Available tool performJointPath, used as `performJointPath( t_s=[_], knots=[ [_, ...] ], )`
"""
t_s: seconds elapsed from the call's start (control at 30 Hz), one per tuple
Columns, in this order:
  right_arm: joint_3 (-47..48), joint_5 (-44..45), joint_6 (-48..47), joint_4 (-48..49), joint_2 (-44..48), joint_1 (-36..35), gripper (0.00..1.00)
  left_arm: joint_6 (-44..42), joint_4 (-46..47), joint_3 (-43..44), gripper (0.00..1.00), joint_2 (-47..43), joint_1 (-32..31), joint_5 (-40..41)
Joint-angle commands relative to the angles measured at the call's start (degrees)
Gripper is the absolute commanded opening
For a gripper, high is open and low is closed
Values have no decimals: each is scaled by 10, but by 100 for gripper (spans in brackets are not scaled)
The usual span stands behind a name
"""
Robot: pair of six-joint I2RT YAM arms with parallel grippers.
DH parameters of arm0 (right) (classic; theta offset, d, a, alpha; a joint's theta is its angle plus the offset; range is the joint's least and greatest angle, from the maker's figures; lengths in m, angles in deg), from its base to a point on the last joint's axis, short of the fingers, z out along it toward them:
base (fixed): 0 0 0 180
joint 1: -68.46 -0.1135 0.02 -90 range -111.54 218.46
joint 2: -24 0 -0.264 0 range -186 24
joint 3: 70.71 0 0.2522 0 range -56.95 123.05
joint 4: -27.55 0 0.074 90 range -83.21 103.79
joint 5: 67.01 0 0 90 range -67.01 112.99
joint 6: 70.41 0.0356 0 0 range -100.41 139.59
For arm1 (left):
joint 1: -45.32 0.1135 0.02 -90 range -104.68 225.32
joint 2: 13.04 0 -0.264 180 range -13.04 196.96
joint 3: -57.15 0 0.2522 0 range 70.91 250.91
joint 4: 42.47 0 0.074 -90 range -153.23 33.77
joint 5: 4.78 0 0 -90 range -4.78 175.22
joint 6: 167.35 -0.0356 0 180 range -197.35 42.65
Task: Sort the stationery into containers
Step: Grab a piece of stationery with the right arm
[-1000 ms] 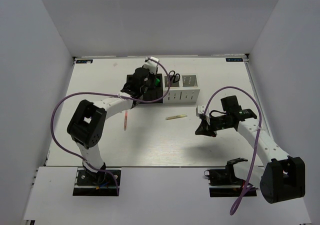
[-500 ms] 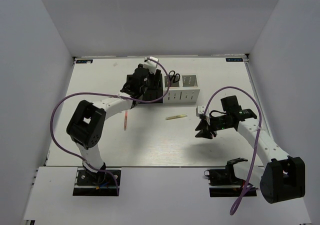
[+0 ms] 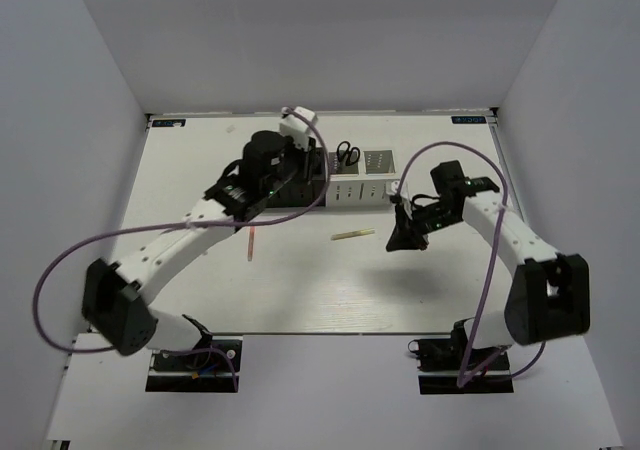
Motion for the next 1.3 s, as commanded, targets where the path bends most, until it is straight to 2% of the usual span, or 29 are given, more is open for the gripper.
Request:
performJointPath(
  t_s=[0.0, 0.03, 0.07, 0.1, 0.13, 0.17, 0.2, 0.27, 0.3, 0.37, 0.4, 0.47, 0.6, 0.7, 0.87, 1.27],
  knots=[
    [83, -13, -39, -80, -56, -15, 0, 90, -227, 13, 44, -103, 17, 26],
    [119, 8, -39, -86, -101, -21, 0, 109, -329, 12, 49, -115, 21, 33],
    [135, 27, -39, -97, -117, -28, 0, 150, -355, -13, 61, -157, 48, 34],
    [176, 45, -48, -105, -130, -49, 0, 158, -387, -28, 67, -174, 57, 34],
    [186, 53, -56, -111, -164, -57, 9, 163, -408, -84, 72, -190, 71, 34],
    [193, 67, -69, -113, -174, -66, 22, 171, -416, -102, 79, -232, 85, 49],
    [187, 89, -106, -91, -181, -92, 40, 174, -425, -118, 82, -246, 100, 53],
    [170, 137, -153, -64, -180, -121, 48, 187, -438, -182, 82, -281, 136, 27],
    [131, 171, -177, -4, -175, -139, 49, 190, -434, -212, 82, -287, 167, 13],
    [88, 228, -218, 36, -165, -155, 49, 206, -417, -263, 82, -308, 208, -25],
    [65, 239, -237, 92, -162, -166, 49, 208, -392, -272, 82, -314, 213, -31],
    [51, 269, -257, 126, -159, -175, 49, 214, -376, -296, 82, -324, 225, -41],
    [83, 293, -252, 126, -182, -197, 49, 221, -364, -308, 82, -323, 265, -98],
    [100, 313, -232, 145, -205, -209, 48, 222, -361, -312, 82, -338, 273, -106],
    [122, 341, -209, 163, -241, -222, 48, 221, -357, -327, 82, -373, 274, -93],
    [210, 391, -184, 135, -312, -245, 48, 218, -360, -328, 82, -383, 273, -96]
  ],
)
